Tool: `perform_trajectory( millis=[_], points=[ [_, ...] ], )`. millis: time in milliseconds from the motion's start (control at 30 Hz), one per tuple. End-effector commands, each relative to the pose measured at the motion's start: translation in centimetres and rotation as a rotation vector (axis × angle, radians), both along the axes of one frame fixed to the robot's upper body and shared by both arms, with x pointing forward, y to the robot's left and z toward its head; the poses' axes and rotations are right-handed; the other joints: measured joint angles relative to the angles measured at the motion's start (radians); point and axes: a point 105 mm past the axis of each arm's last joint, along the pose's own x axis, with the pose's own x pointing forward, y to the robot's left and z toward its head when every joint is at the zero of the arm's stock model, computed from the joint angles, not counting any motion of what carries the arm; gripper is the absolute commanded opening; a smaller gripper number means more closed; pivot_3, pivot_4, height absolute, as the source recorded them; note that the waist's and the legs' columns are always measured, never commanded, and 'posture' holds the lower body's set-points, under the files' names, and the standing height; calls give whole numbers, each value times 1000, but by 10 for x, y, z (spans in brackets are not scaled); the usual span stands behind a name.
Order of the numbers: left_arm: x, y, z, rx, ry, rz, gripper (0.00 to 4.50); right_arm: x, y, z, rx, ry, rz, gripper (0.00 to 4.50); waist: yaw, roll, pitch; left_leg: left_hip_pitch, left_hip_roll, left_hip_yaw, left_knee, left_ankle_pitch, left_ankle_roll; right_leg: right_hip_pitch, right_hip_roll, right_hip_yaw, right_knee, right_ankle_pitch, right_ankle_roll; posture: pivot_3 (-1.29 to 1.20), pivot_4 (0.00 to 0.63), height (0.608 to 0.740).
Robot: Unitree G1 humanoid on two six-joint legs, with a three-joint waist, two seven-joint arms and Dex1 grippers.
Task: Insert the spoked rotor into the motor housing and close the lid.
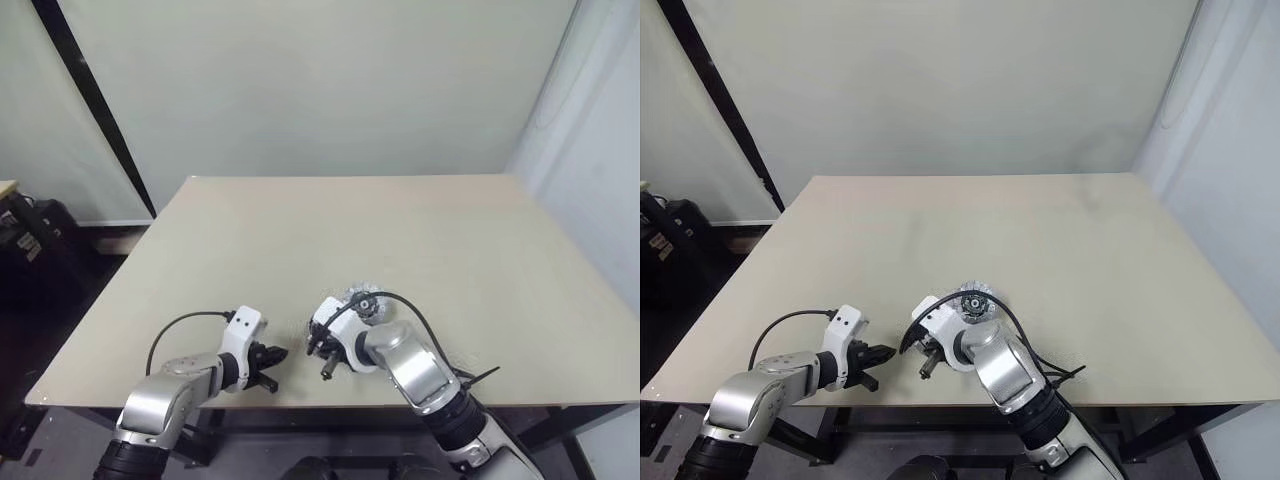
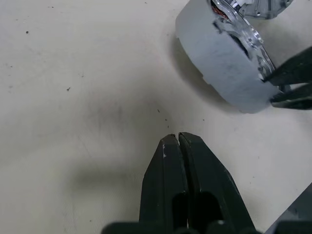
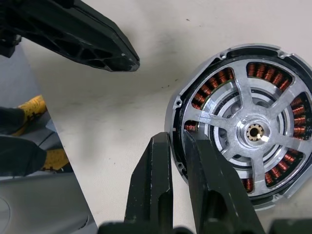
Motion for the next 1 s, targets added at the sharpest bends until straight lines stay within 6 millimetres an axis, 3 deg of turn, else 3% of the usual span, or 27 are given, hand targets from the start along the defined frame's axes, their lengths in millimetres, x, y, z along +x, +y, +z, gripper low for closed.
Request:
perform_trajectory(
  millis=[33,300,733,1000],
  points=[
    [5,-2,8,4,-51,-8,0,6,-2,7,0,-35,-16,88,0,0,0,0,0,0,0,0,0,0,0,0,0,0,0,0,0,740],
    [8,4,12,12,-71,17,0,-2,3,0,-2,-24,3,88,-1,0,0,0,0,0,-1,0,0,-1,0,0,0,0,0,0,0,740],
    [8,8,13,24,-75,34,0,-11,3,22,-23,-81,158,4468,-10,0,0,0,2,1,0,0,0,-1,0,-1,0,0,-1,0,0,740],
    [9,8,13,26,-75,30,0,-8,-15,32,-257,-298,517,4468,-14,0,0,0,2,0,0,0,1,0,0,-3,0,0,0,0,0,740]
  ],
)
